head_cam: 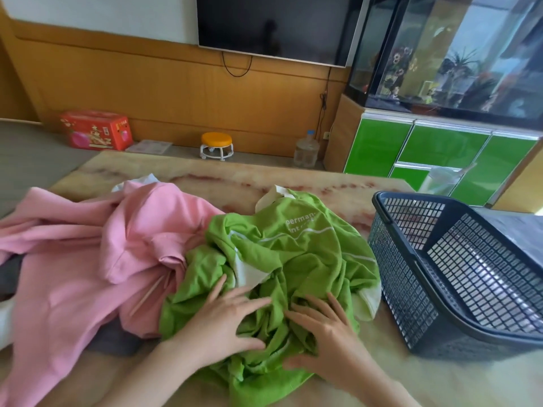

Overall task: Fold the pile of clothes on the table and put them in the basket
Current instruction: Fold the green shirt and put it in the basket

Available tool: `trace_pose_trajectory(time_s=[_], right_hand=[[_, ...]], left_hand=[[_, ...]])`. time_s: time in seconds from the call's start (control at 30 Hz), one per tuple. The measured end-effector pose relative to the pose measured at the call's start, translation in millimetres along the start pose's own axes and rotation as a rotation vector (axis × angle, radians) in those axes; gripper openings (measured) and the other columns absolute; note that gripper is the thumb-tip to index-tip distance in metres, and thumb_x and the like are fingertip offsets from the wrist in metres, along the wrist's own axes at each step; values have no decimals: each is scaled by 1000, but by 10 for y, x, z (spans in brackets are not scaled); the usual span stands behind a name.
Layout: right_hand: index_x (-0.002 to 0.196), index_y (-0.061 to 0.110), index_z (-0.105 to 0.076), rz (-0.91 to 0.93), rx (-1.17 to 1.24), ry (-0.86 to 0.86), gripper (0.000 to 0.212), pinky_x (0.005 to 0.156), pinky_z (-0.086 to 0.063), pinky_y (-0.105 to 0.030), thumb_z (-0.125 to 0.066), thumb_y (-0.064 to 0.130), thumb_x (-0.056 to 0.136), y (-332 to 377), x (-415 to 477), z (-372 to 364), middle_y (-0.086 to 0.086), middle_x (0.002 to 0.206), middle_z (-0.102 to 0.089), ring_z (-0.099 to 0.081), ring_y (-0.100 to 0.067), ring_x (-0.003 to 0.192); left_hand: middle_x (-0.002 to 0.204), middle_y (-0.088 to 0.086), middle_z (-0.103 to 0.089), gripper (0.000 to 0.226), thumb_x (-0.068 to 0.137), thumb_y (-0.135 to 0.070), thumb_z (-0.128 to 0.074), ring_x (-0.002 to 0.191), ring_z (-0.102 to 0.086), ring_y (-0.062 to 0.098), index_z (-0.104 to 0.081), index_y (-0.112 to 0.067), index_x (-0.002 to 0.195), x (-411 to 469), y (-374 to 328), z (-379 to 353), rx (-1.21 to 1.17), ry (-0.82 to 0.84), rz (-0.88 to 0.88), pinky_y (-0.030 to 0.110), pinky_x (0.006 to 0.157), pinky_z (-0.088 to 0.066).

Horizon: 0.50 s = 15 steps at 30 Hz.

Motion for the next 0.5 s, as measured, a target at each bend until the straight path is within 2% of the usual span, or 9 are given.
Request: trace_pose_trajectory(time_s=[0.07, 0.1, 0.17, 0.2, 0.27, 0.3, 0.37, 0.43, 0.5], right_hand=[[117, 35, -62, 1, -81, -6, 87, 106, -18, -39, -36, 88, 53, -18, -101, -147, 21, 113, -65, -51, -17, 124], [114, 36, -63, 9, -81, -7, 82, 107, -18, -39, -38, 84, 52, -21, -136, -201, 21, 111, -66, -48, -18, 125], [96, 38, -68, 22, -51, -92, 55, 111, -13, -35, -45, 69, 57, -22, -184, -216, 22, 99, -68, -51, -17, 121], [84, 38, -69, 17, -22, -155, 39, 113, -12, -31, -47, 61, 61, -24, -203, -188, 24, 89, -68, -57, -16, 115], [70, 36, -68, -17, 68, -228, 25, 112, -15, -27, -50, 53, 69, -57, -245, -91, 24, 75, -67, -64, -12, 105], [69, 35, -68, -22, 95, -254, 25, 110, -19, -28, -51, 53, 72, -87, -278, -46, 23, 73, -67, -64, -11, 103], [74, 35, -68, -1, 93, -280, 26, 110, -21, -30, -51, 54, 77, -141, -376, 19, 22, 78, -68, -61, -8, 104], [77, 34, -67, 28, 89, -306, 25, 113, -16, -27, -50, 53, 80, -160, -487, 54, 21, 82, -68, -57, -4, 105], [79, 33, -67, 50, 97, -322, 32, 114, -13, -26, -45, 56, 85, -135, -583, 64, 18, 83, -68, -57, -2, 102]], left_hand=[[142, -26, -17, 79, 83, -55, -55, 127, 9, -11, -13, -38, 147, -71, 42, -56, 1, -20, 46, 15, 98, 35], [143, -23, -23, 76, 84, -50, -58, 132, 4, -9, -18, -34, 147, -94, 70, -74, 21, -43, 48, 13, 95, 36], [132, -12, -51, 62, 82, -47, -62, 133, -31, 0, -45, -27, 137, -125, 122, -128, 54, -92, 32, 17, 103, 30], [118, -9, -62, 53, 79, -46, -66, 121, -47, 4, -57, -25, 127, -144, 143, -151, 48, -135, 34, 17, 106, 26], [101, -7, -70, 50, 78, -58, -60, 103, -61, 7, -68, -21, 110, -193, 187, -147, -6, -274, 53, 10, 108, 17], [102, -7, -70, 67, 76, -73, -45, 103, -61, 6, -70, -20, 108, -233, 159, -72, -49, -345, 59, 8, 109, 12], [115, -7, -66, 111, 57, -94, -10, 116, -49, 1, -67, -18, 114, -331, 118, 44, -149, -362, 116, 9, 107, 4], [127, -9, -59, 128, 41, -97, -1, 129, -35, 3, -61, -20, 123, -430, 37, 150, -165, -301, 188, 11, 104, 4], [130, -10, -57, 135, 37, -98, 10, 132, -35, 7, -59, -22, 126, -495, -58, 181, -137, -261, 174, 13, 104, 8]])
Point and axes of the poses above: each hand's wrist, its own x-axis towards the middle knuckle, its own z-axis out of the back of the hand, y = z × x, the point moved 1 cm from there along x, towards the middle knuckle
